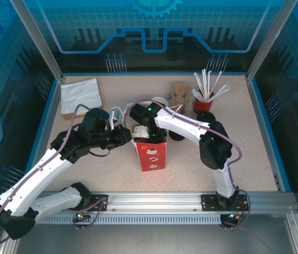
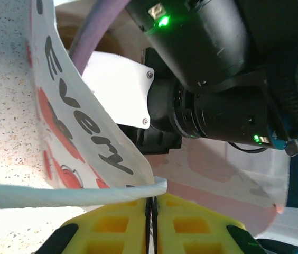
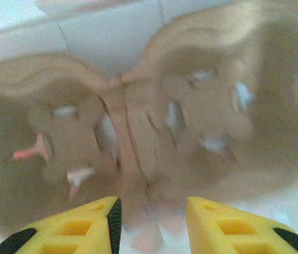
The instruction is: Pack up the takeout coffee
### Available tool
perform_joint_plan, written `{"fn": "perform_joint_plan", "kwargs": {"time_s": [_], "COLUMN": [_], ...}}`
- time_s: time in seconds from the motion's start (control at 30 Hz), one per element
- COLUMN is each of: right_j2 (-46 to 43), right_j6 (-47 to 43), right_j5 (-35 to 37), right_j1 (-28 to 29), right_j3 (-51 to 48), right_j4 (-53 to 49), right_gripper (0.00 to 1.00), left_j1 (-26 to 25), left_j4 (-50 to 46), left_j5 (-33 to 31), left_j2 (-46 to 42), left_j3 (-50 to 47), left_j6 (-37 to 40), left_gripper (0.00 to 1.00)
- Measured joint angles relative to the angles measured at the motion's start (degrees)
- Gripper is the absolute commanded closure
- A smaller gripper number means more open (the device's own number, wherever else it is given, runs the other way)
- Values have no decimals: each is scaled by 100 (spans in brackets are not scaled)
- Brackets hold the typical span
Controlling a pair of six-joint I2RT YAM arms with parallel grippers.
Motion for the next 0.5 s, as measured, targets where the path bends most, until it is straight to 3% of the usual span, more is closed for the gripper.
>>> {"fn": "perform_joint_plan", "kwargs": {"time_s": [0.5], "right_j2": [-527], "right_j6": [232], "right_j5": [-485], "right_j1": [-74], "right_j3": [579], "right_j4": [13], "right_gripper": [32], "left_j1": [-236], "left_j4": [-267], "left_j5": [-295], "left_j2": [153], "left_j3": [240], "left_j6": [131], "left_gripper": [89]}}
